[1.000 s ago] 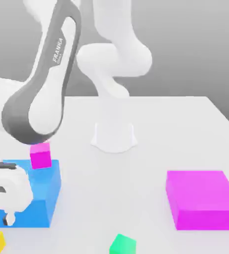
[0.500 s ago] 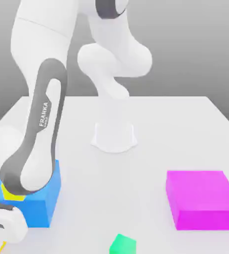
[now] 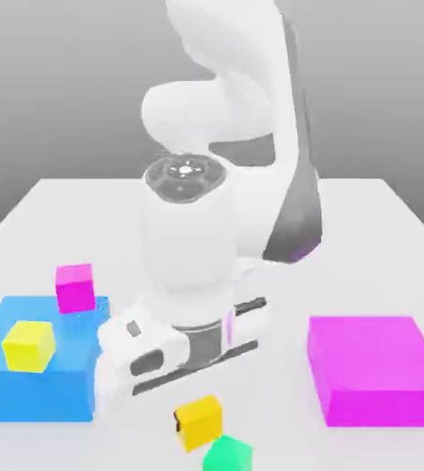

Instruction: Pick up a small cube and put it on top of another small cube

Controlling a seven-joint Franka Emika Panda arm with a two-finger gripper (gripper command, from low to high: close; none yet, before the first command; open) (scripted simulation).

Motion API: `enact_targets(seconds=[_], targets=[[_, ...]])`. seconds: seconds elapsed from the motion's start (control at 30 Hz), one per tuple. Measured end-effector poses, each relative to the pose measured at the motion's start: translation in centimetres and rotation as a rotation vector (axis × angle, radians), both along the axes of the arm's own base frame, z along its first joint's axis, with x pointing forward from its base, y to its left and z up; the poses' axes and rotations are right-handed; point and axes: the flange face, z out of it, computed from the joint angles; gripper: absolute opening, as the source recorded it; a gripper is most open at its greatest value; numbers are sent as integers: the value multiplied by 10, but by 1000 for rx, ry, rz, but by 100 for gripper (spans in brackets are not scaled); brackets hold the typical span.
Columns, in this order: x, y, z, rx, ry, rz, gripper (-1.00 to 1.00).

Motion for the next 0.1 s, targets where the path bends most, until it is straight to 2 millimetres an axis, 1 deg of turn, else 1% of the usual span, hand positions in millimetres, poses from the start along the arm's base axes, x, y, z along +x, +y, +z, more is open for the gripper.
enact_targets(seconds=[0.1], targets=[[0,0,0,0,0,0,100]])
